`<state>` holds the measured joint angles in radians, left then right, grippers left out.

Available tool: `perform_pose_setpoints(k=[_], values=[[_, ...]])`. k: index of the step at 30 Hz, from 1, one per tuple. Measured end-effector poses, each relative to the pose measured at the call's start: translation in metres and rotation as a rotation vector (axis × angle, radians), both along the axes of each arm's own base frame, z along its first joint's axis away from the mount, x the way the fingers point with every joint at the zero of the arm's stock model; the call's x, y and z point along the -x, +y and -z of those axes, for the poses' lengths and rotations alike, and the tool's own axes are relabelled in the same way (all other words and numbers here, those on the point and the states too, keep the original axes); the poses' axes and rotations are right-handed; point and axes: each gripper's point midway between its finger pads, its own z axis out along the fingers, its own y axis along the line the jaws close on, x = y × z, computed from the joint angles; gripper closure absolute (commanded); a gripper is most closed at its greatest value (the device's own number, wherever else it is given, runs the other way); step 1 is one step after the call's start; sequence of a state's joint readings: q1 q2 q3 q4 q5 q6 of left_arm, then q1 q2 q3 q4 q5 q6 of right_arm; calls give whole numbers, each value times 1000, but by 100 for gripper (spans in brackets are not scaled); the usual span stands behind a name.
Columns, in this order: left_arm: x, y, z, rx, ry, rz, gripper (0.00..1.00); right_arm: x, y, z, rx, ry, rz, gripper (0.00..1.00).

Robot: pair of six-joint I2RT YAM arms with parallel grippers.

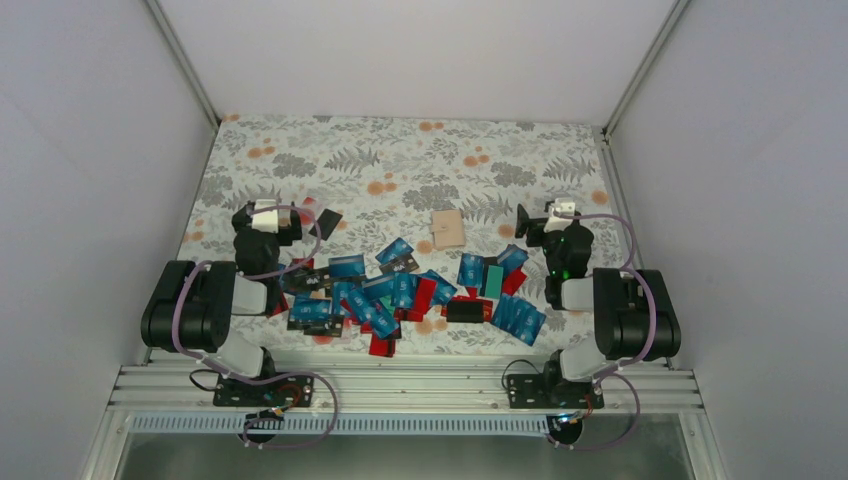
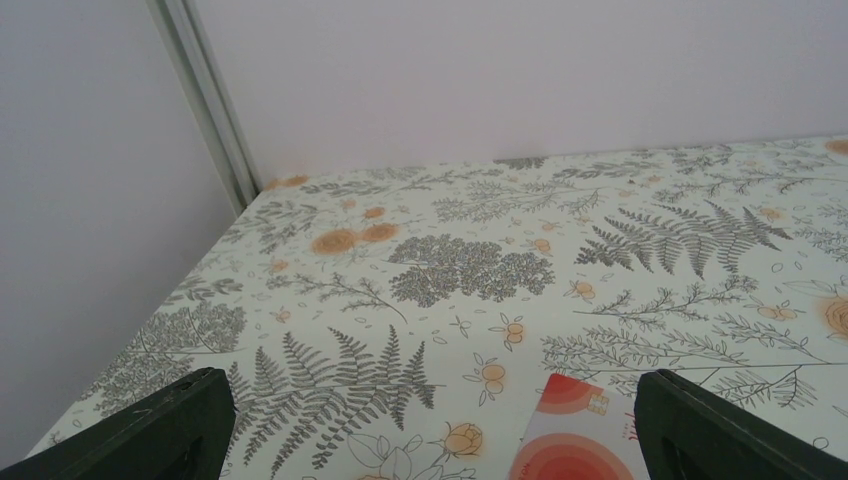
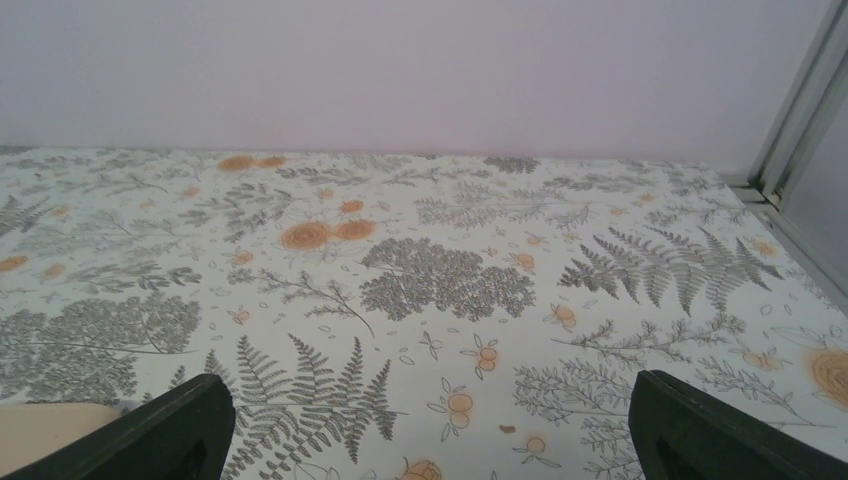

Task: Put the credit cards into the card holder

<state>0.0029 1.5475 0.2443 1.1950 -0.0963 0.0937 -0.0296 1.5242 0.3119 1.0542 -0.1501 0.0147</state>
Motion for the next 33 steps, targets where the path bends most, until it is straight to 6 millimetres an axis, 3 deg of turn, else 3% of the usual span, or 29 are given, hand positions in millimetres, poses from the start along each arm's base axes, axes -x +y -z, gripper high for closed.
perform_pose_setpoints(k=[5,6,13,15,18,25,33], values=[[-6,1,1,4,46,-7,0,-16,-8,-6,-7,47,48,0],[-13,2,-3,13,65,-17,0,-23,-11,-17,-12,43,61,0],[-55,12,-85,148,47,-98,0,-52,-21,-107,-110,-16,131,0],[-63,10,-98,189,81,-103,0,-59,-20,-126,-137,1,129,0],[-67,5,-101,245,152,-105,0,-63,-16,-141,-169,43,116,0],[-60,-21,-82,381,344,-13,0,-50,2,-125,-286,233,52,0],[-45,-54,-50,502,530,104,2,-30,31,-78,-449,510,-45,2]])
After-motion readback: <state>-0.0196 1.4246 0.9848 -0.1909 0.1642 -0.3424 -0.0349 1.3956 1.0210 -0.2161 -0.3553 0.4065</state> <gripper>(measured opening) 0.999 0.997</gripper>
